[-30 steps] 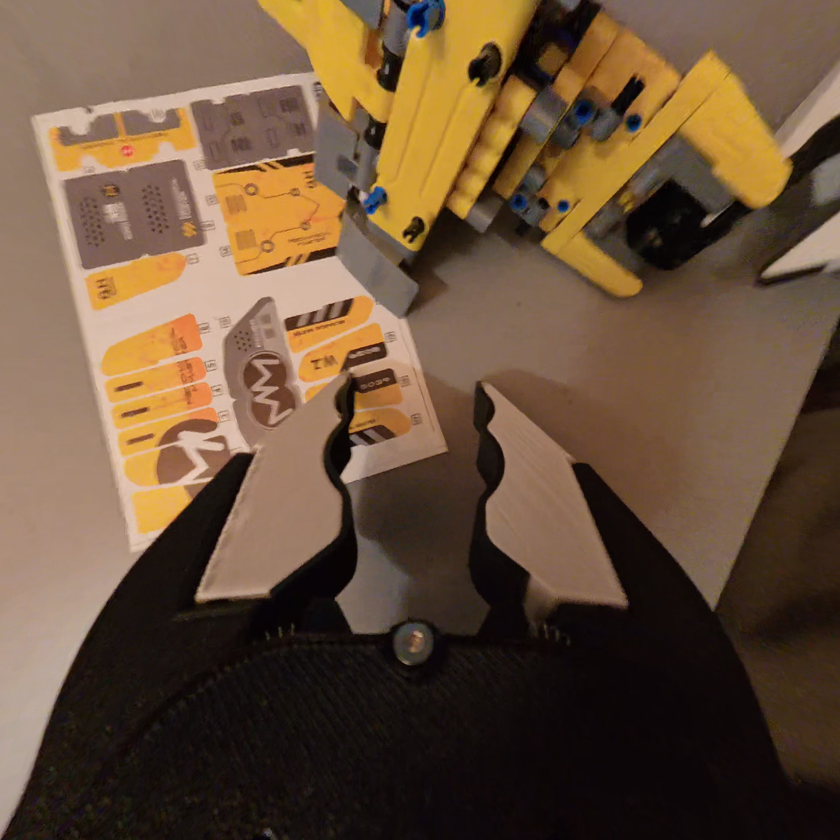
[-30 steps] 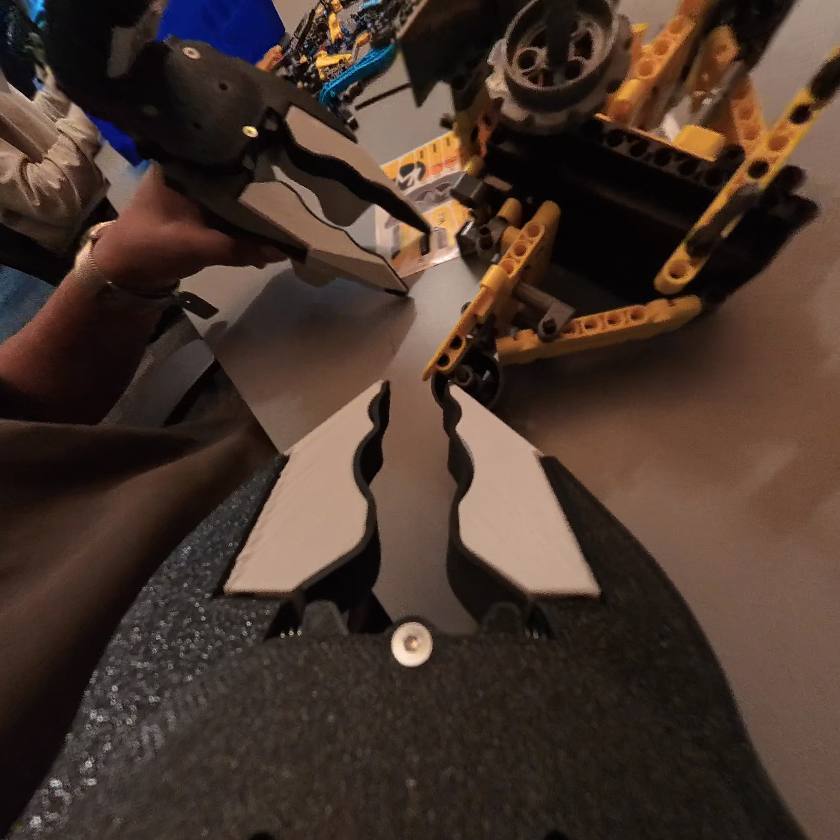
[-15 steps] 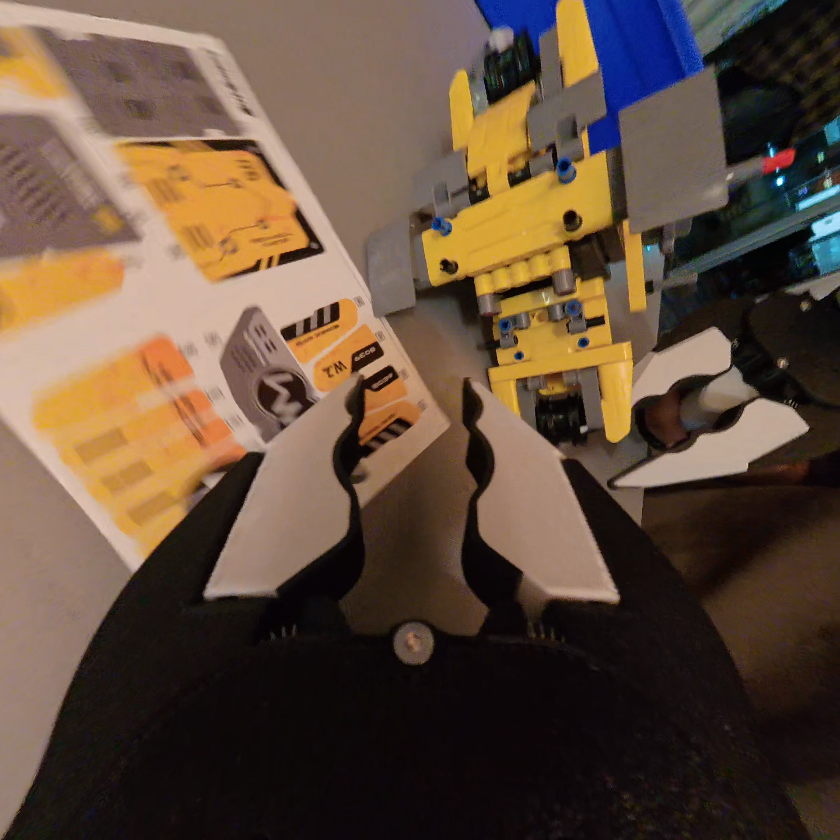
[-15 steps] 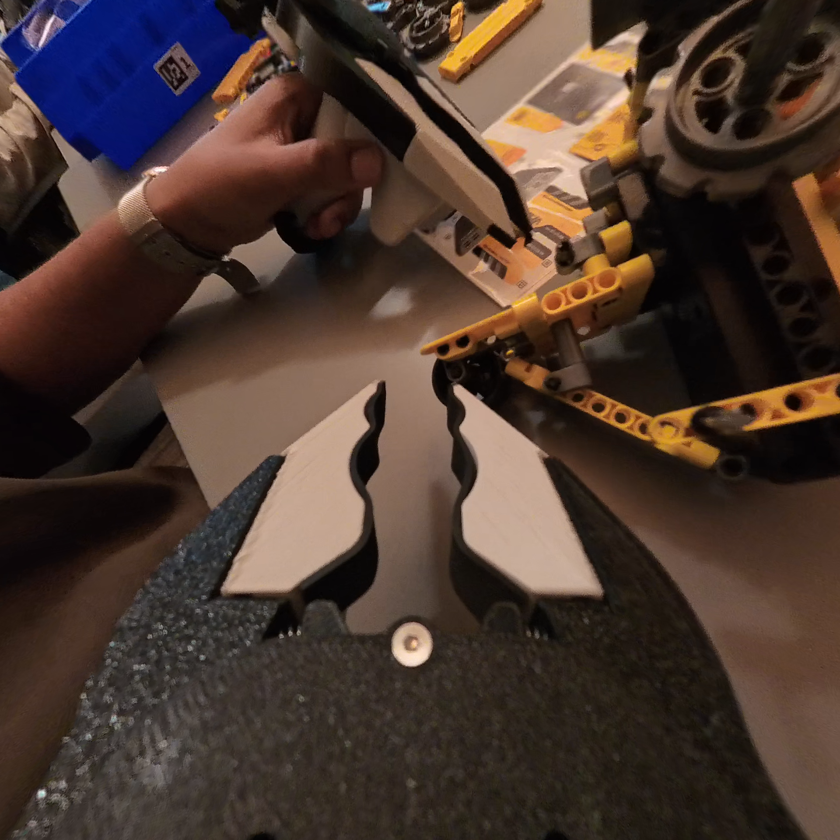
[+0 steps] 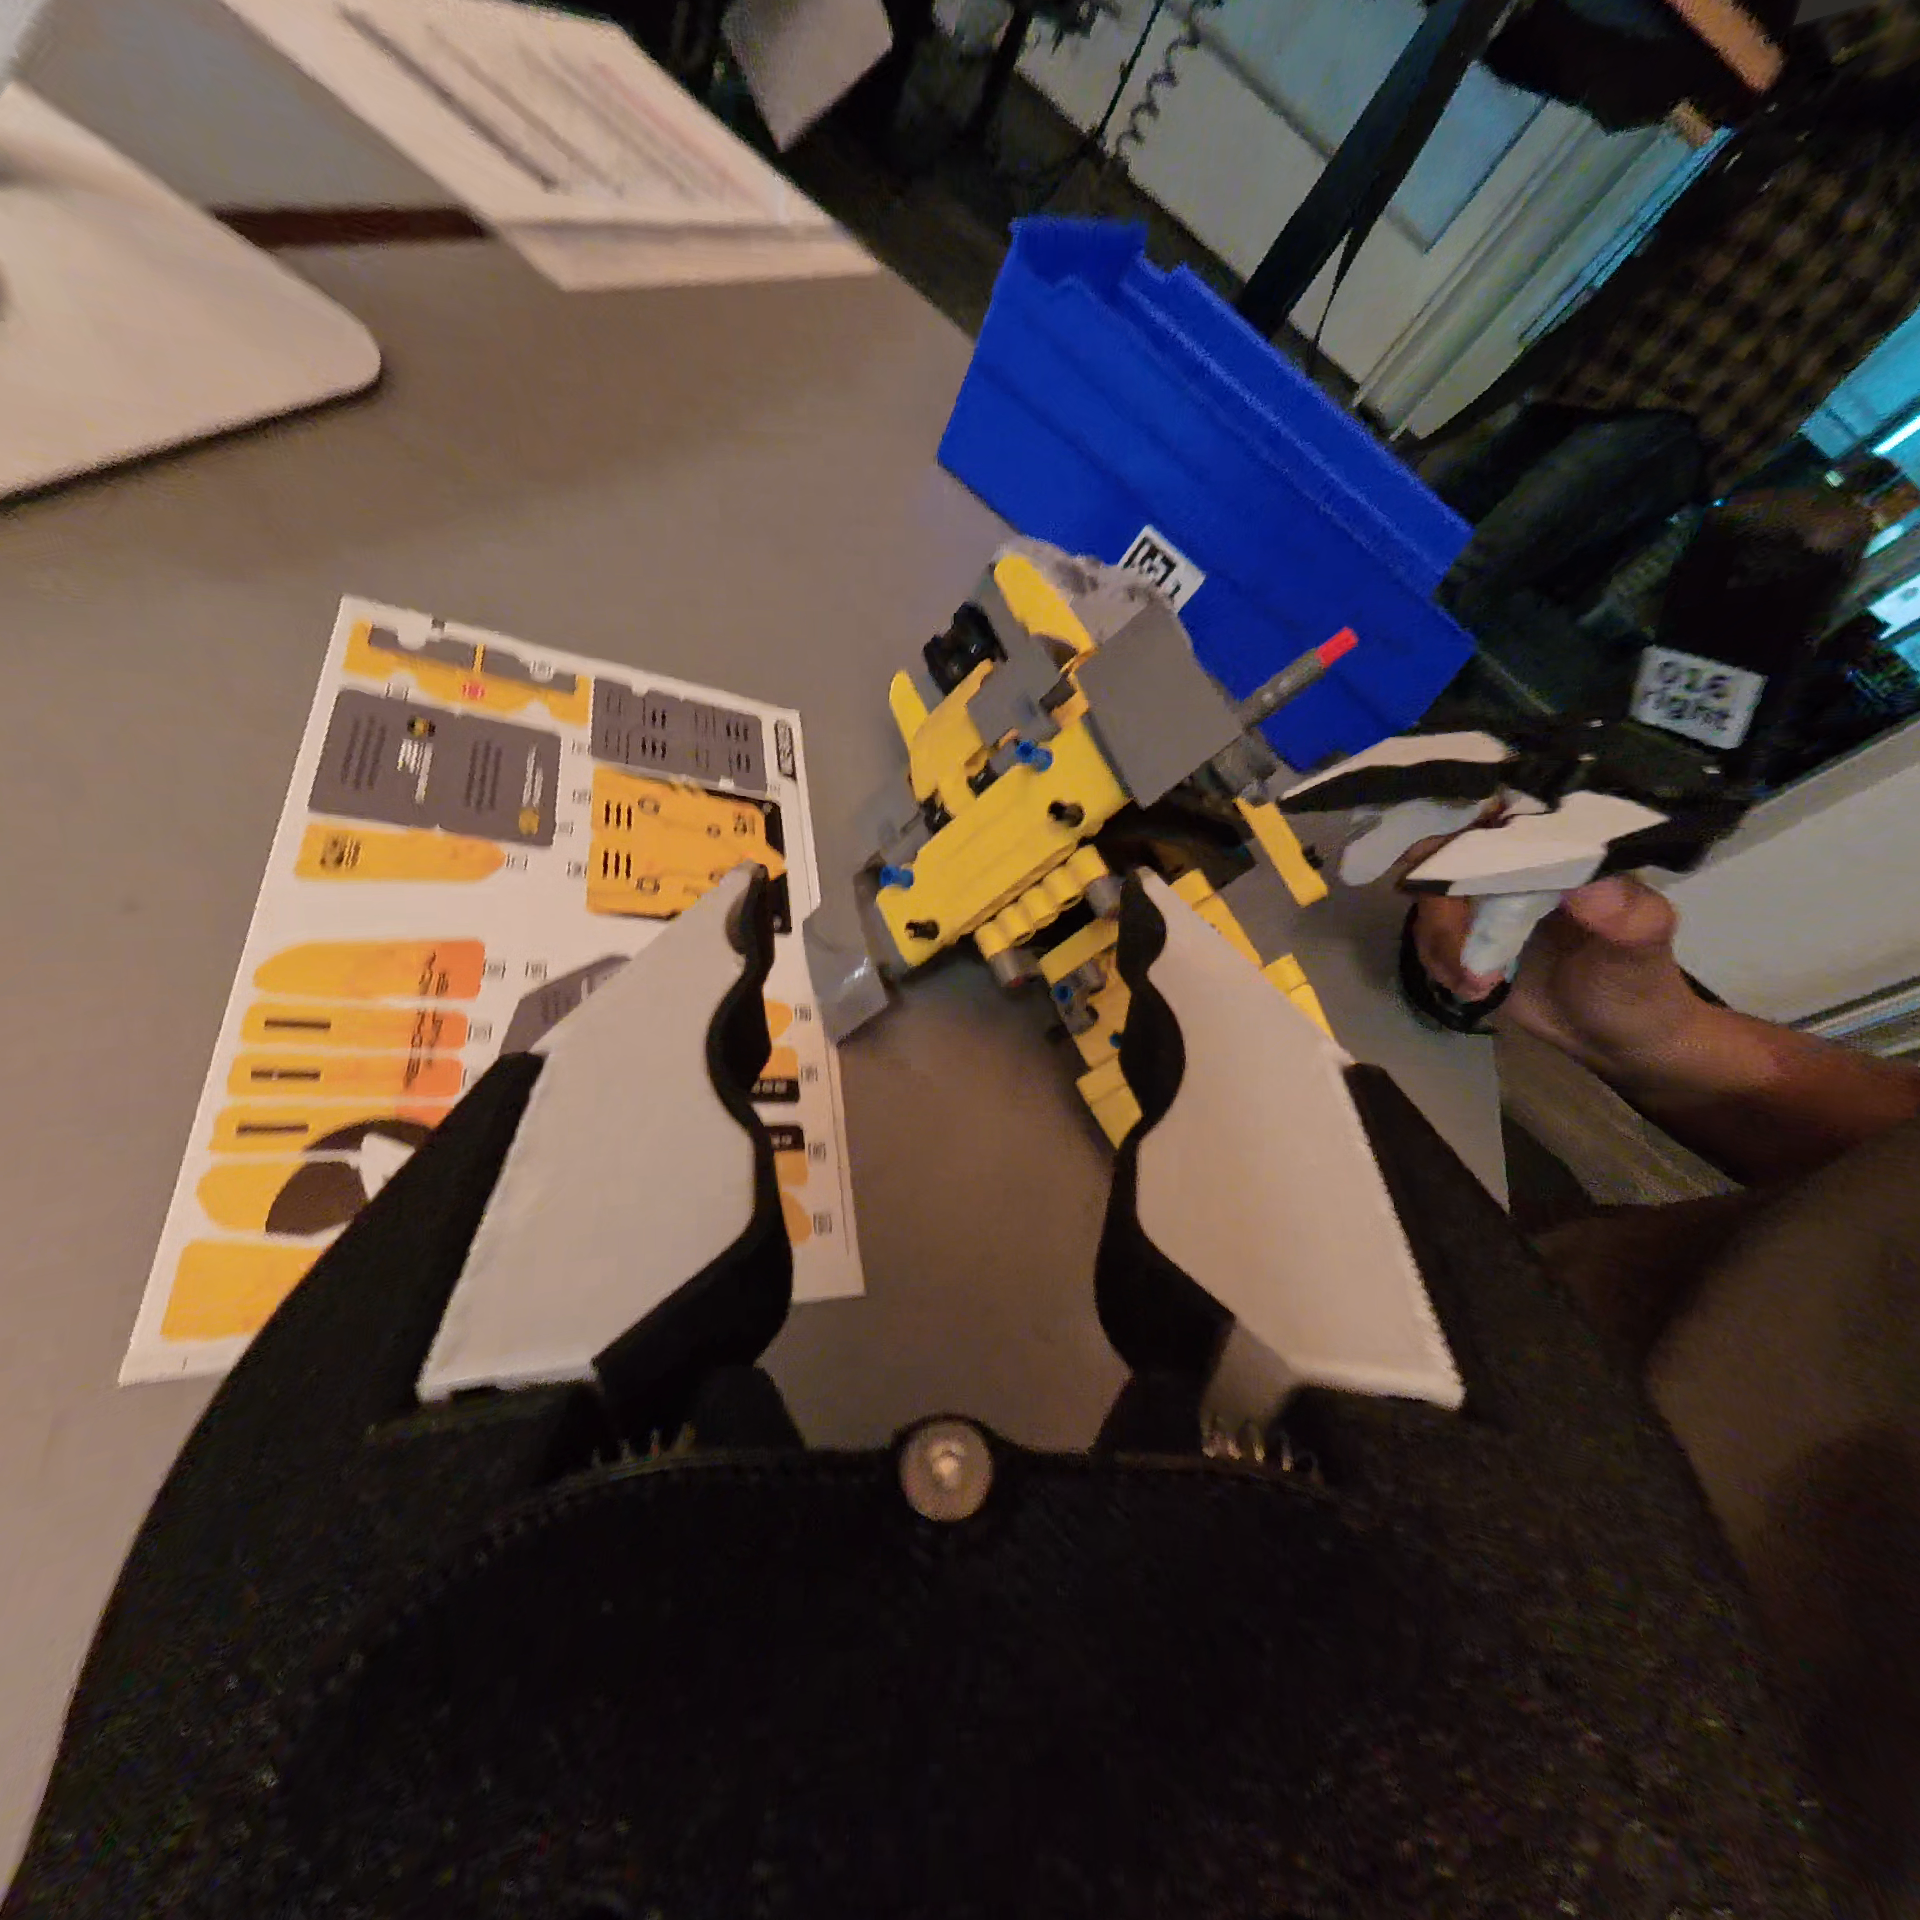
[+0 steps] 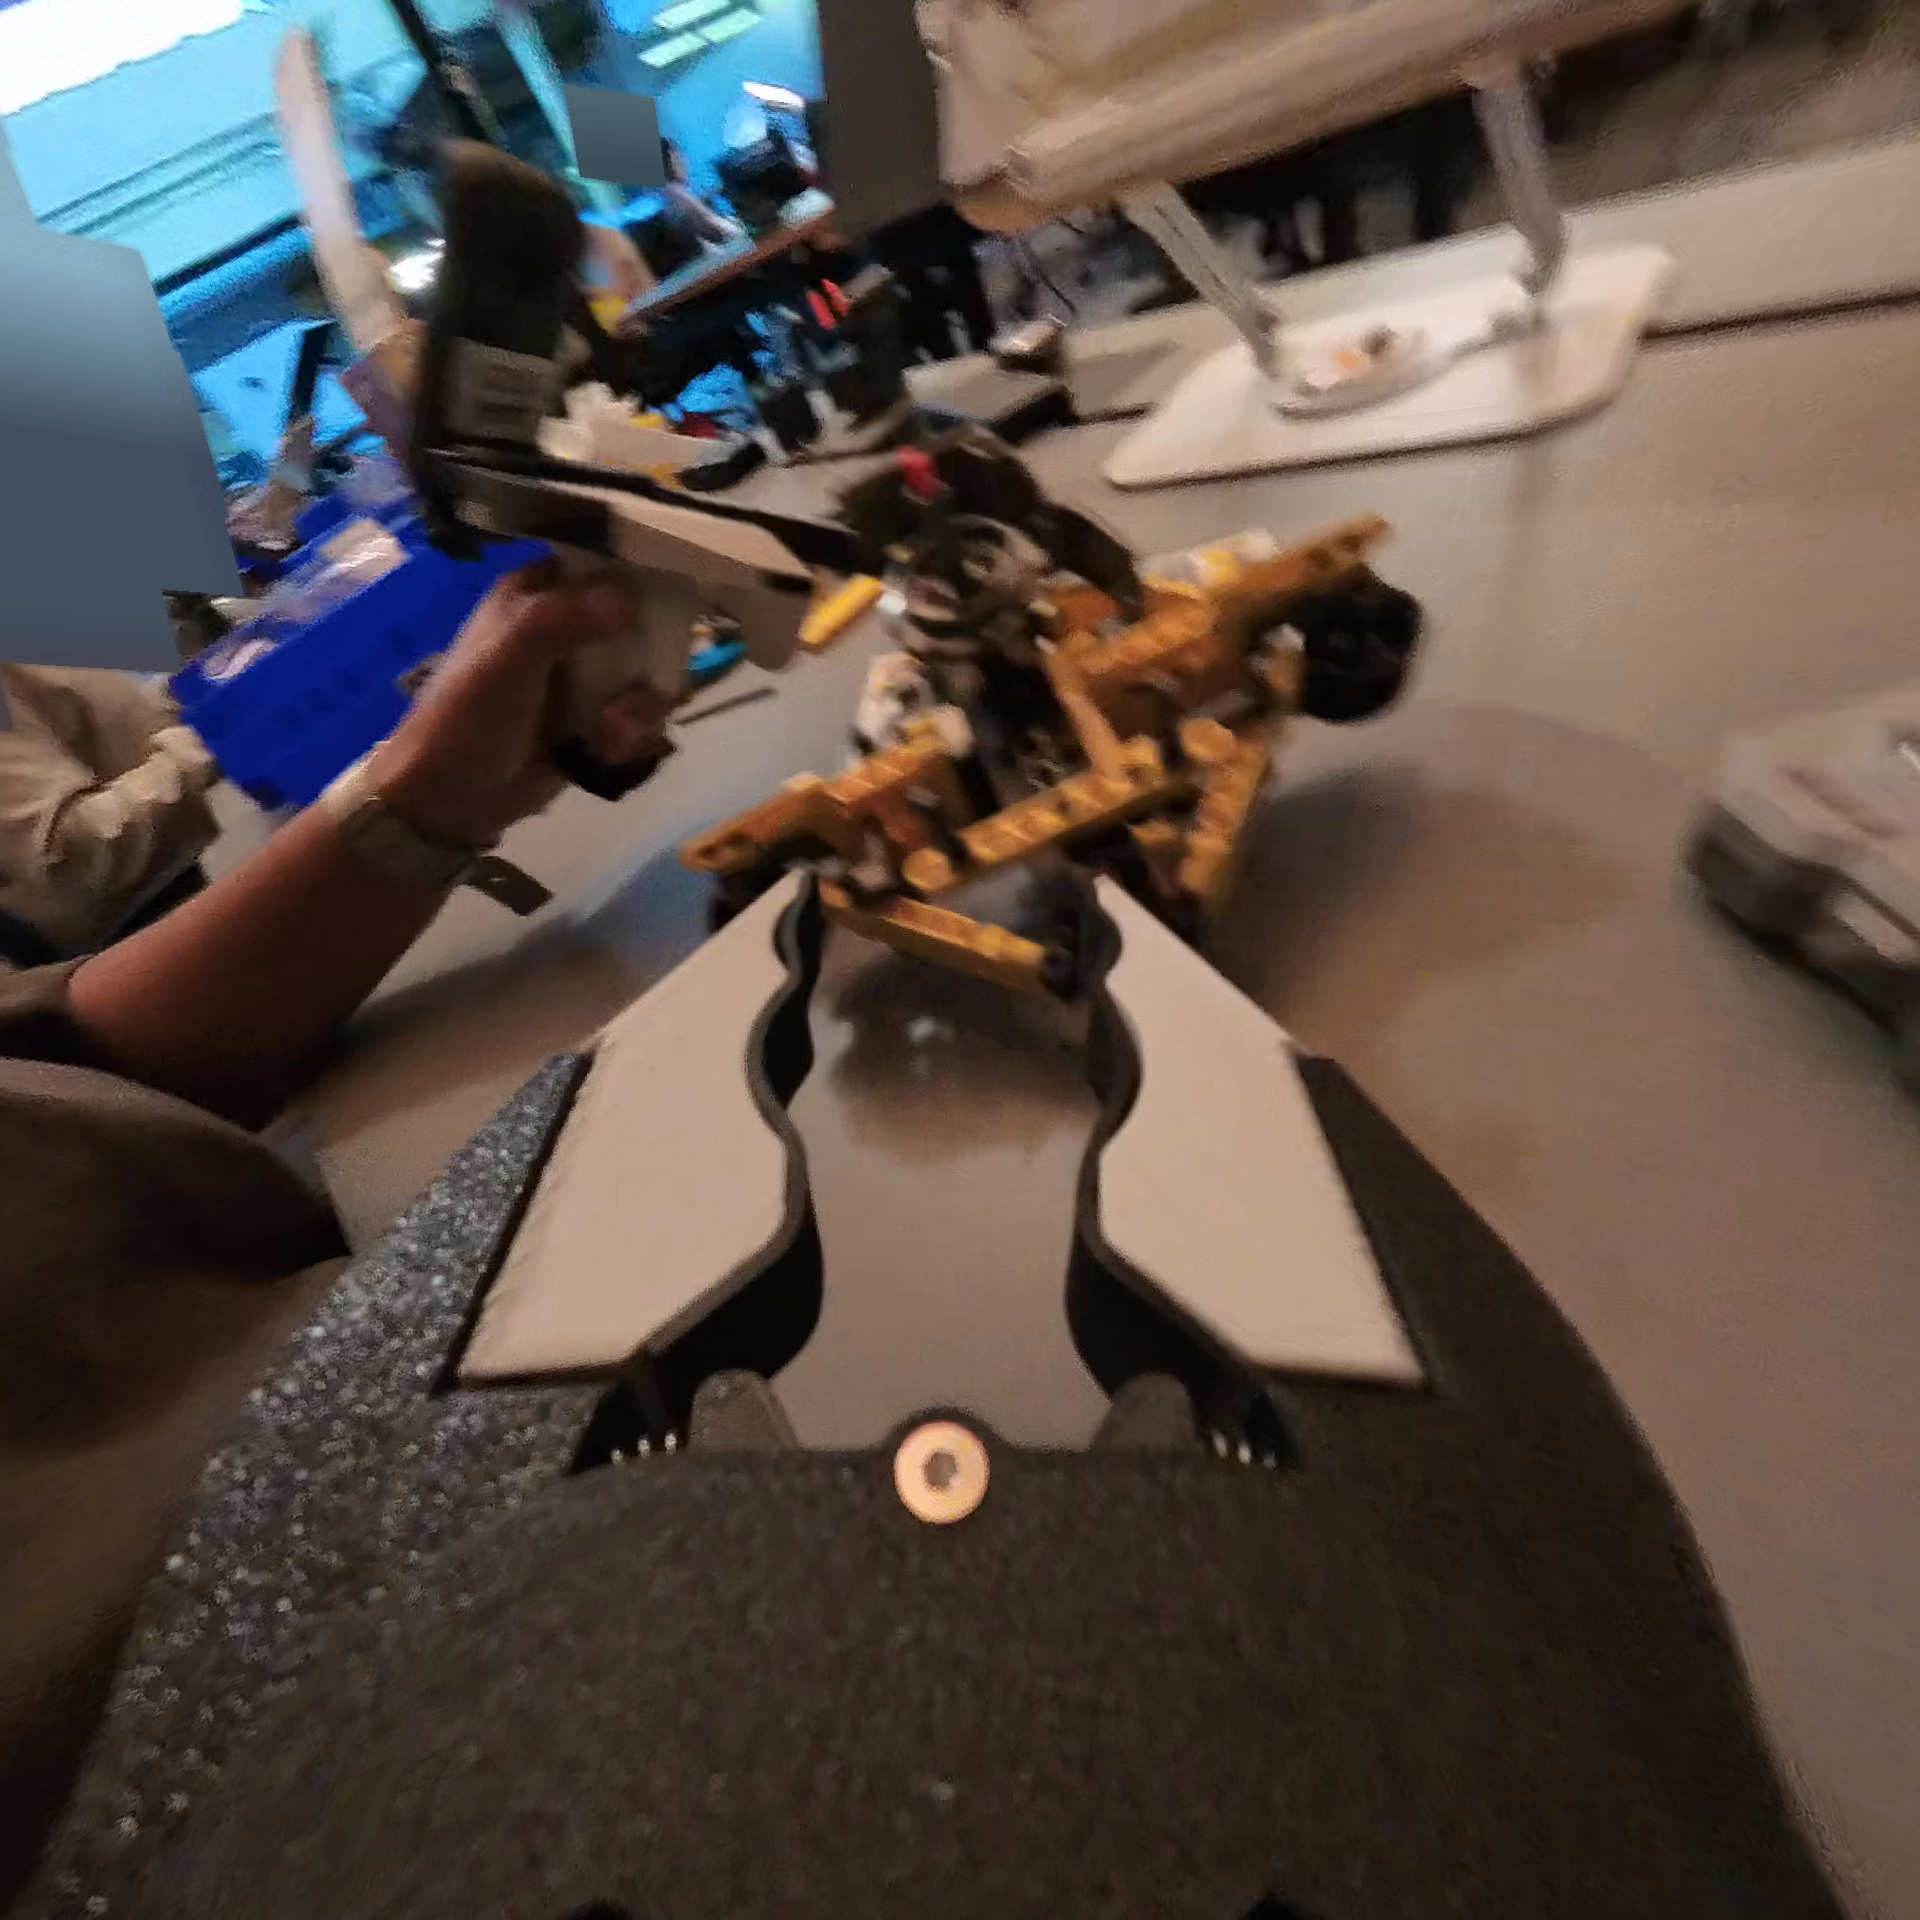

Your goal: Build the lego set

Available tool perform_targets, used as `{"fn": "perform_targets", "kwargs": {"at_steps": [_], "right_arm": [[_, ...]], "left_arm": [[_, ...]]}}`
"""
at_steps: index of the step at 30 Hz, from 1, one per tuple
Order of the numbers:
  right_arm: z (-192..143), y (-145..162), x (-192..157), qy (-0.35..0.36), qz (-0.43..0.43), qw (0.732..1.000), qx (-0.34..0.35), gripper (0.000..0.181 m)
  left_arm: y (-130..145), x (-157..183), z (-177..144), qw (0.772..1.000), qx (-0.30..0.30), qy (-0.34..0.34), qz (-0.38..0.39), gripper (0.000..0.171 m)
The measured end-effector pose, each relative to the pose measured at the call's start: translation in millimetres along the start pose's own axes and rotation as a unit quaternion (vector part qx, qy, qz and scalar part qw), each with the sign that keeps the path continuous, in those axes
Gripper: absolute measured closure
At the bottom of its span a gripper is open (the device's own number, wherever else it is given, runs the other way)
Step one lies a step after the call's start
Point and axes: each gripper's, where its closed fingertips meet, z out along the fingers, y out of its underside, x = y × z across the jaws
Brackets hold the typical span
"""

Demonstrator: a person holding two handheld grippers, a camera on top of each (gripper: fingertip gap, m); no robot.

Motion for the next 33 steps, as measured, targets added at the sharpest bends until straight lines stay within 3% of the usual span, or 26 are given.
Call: {"fn": "perform_targets", "kwargs": {"at_steps": [6,11,19,24,33], "right_arm": [[-7,17,19,0.035,0.01,0.999,-0.02,0.124],[11,25,27,0.054,0.009,0.996,-0.064,0.112],[46,23,13,0.026,0.0,0.996,-0.081,0.108],[74,21,1,-0.013,0.045,0.995,-0.087,0.107],[101,35,-15,-0.076,0.082,0.983,-0.145,0.116]], "left_arm": [[2,13,8,0.999,0.019,0.035,0.009,0.104],[8,7,8,1.0,0.009,0.022,0.005,0.092],[-5,-2,-14,0.999,0.044,-0.002,0.007,0.083],[-12,-1,-27,0.998,0.063,-0.01,0.025,0.082],[-11,-7,-37,0.994,0.053,-0.051,0.086,0.081]]}}
